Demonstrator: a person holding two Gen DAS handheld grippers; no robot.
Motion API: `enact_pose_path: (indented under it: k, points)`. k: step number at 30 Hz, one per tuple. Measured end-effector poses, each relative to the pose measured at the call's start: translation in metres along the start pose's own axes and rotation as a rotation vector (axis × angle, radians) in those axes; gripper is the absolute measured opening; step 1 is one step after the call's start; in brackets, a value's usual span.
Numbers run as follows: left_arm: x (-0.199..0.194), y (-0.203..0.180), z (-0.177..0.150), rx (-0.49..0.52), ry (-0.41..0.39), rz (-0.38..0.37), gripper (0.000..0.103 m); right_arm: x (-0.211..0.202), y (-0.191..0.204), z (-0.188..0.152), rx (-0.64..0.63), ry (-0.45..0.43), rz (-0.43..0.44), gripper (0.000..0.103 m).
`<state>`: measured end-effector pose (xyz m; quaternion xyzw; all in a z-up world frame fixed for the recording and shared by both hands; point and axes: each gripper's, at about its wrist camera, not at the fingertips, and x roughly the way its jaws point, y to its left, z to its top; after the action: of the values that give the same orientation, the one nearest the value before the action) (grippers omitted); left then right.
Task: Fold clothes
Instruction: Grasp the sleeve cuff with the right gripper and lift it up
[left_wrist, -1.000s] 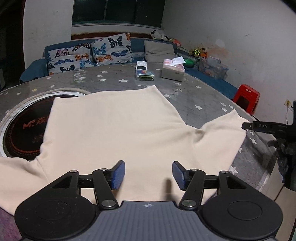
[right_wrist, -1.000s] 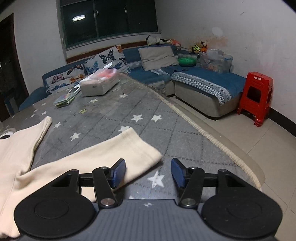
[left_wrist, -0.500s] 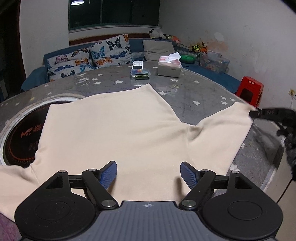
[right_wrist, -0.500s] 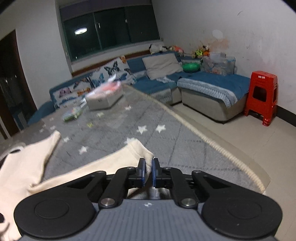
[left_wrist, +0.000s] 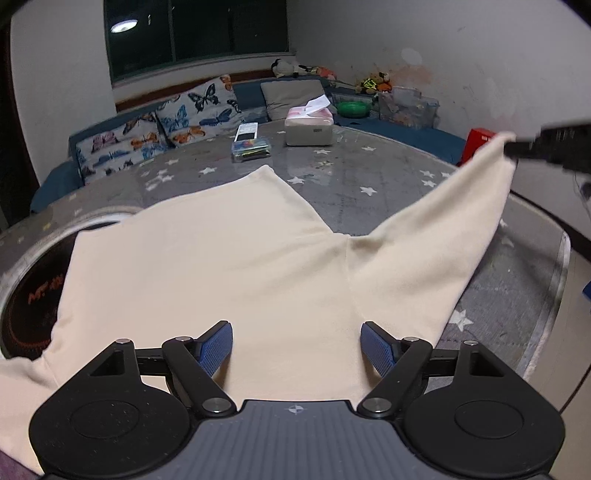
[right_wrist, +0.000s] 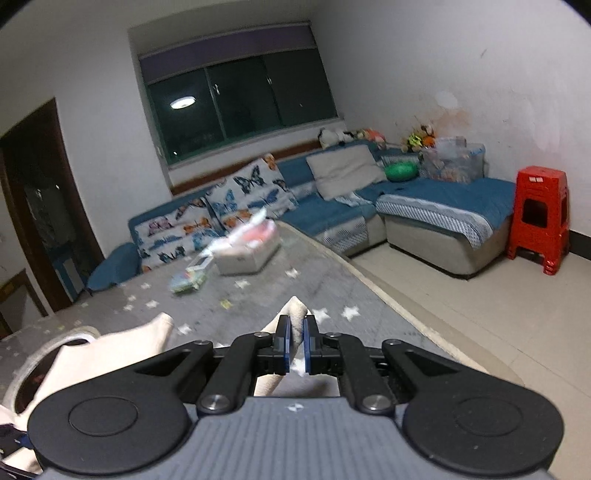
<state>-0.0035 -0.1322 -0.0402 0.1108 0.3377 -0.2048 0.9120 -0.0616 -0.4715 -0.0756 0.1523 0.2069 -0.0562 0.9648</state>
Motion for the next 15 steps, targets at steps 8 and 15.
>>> enact_pose_path:
  k: [8,15]
  points:
    - [-0.010,0.009,0.001,-0.042,-0.029,-0.011,0.081,-0.020,0.016,0.016,-0.019,-0.042,0.033,0.006]
    - [-0.030,0.038,0.002,-0.121,-0.070,0.008,0.082,-0.040,0.047,0.026,-0.079,-0.069,0.092,0.006]
